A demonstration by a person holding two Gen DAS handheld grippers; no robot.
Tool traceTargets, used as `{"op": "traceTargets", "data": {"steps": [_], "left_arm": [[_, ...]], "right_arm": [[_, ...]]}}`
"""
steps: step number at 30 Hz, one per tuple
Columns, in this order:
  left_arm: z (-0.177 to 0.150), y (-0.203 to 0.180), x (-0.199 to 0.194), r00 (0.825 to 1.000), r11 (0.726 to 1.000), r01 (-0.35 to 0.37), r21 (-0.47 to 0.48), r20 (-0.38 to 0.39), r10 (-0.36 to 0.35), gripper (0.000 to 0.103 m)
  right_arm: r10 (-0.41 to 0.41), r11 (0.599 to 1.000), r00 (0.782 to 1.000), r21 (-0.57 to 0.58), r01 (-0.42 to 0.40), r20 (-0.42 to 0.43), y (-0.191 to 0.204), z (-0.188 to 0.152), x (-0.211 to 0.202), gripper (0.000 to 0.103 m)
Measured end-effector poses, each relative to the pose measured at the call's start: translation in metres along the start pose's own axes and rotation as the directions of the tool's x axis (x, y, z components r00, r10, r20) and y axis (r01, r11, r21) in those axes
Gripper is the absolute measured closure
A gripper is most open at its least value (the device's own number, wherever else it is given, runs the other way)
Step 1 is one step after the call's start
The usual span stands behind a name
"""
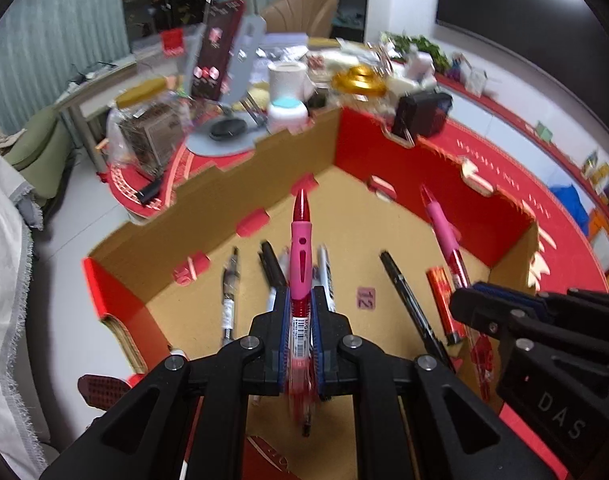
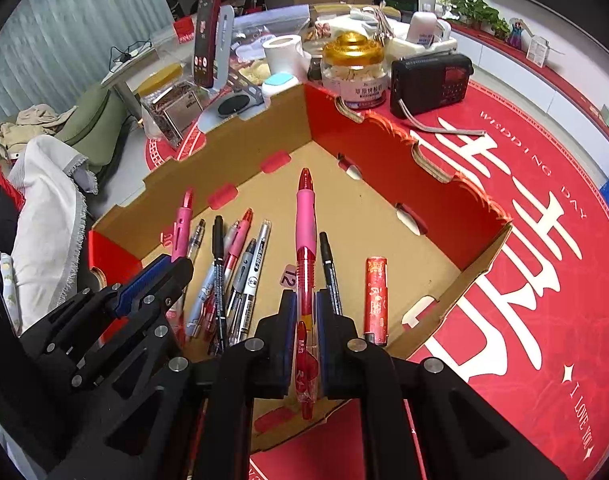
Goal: Organize rigid objects
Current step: 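Open both tools to drop the pink pens into the box, then swing both tools back from the box to the small red boxes on the mat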
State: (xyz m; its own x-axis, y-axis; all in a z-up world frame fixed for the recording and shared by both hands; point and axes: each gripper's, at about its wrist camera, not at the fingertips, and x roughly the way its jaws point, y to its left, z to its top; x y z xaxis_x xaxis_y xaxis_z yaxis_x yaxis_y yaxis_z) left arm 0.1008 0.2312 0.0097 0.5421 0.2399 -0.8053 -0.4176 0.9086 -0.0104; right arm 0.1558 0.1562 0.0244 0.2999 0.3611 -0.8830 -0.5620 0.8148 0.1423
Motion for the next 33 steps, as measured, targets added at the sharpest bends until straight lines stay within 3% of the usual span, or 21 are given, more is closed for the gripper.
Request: {"op": "traceTargets", "data": {"steps": [1,3,6,7,9,10,11,13,16,20,27,33], "left_arm": [[-0.001,-0.001,0.002,1.000,1.000,0.008,0.007,-0.011,-0.008,0.083],[-0.003,-0.001,0.003,1.000,1.000,-0.002,0.005,-0.019,0.002,0.046],[-0.003,0.008,0.001,1.000,0.999,-0.008,-0.045,-0.018,0.007,0.020],[-0.003,0.010,0.000,1.000,0.998,-0.008,-0.063,-0.025,0.006,0.020],[-0.002,0.017,-0.004,0.999,0.994,-0.038,-0.100,-0.033,0.035,0.018],[-0.002,0.019,-0.006,0.999,0.994,-0.033,-0.109,-0.026,0.030,0.013],[-0.002,0.021,-0.009,1.000,0.993,-0.021,-0.116,-0.016,0.019,0.000],[-0.004,0.021,-0.017,1.000,0.993,-0.022,-0.119,0.019,0.024,0.000],[-0.010,0.011,-0.030,0.999,0.995,-0.010,-0.102,0.050,0.015,0.000],[-0.025,-0.010,-0.048,0.997,0.997,0.050,-0.052,0.061,-0.047,0.000],[-0.058,-0.074,-0.072,0.985,0.984,0.161,0.075,0.048,-0.165,0.000],[-0.100,-0.156,-0.072,0.973,0.942,0.231,0.245,-0.032,-0.231,0.000]], "right_arm": [[0.001,1.000,1.000,-0.003,-0.001,-0.008,0.000,0.000,0.002,0.092],[-0.001,1.000,1.000,-0.006,0.001,-0.013,-0.001,-0.001,0.004,0.092],[-0.009,1.000,1.000,-0.004,0.009,-0.002,-0.007,-0.001,-0.001,0.091],[-0.006,1.000,1.000,-0.003,0.006,0.000,-0.009,-0.001,-0.003,0.088],[-0.028,1.000,0.999,0.003,0.028,0.015,-0.015,-0.001,-0.010,0.059],[-0.054,0.999,0.998,0.008,0.053,0.040,-0.018,-0.001,-0.016,0.030],[-0.057,0.998,0.996,0.013,0.056,0.070,-0.021,-0.001,-0.022,0.009],[-0.051,0.999,0.990,0.024,0.049,0.132,-0.027,-0.005,-0.039,0.007],[-0.040,0.998,0.992,0.047,0.035,0.123,-0.035,-0.012,-0.054,0.007],[-0.044,0.994,0.991,0.106,0.031,0.126,-0.056,-0.041,-0.075,0.007],[-0.092,0.960,0.995,0.270,0.076,0.045,-0.122,-0.126,-0.094,0.007],[-0.161,0.899,0.987,0.410,0.152,-0.012,-0.187,-0.203,-0.110,0.007]]}}
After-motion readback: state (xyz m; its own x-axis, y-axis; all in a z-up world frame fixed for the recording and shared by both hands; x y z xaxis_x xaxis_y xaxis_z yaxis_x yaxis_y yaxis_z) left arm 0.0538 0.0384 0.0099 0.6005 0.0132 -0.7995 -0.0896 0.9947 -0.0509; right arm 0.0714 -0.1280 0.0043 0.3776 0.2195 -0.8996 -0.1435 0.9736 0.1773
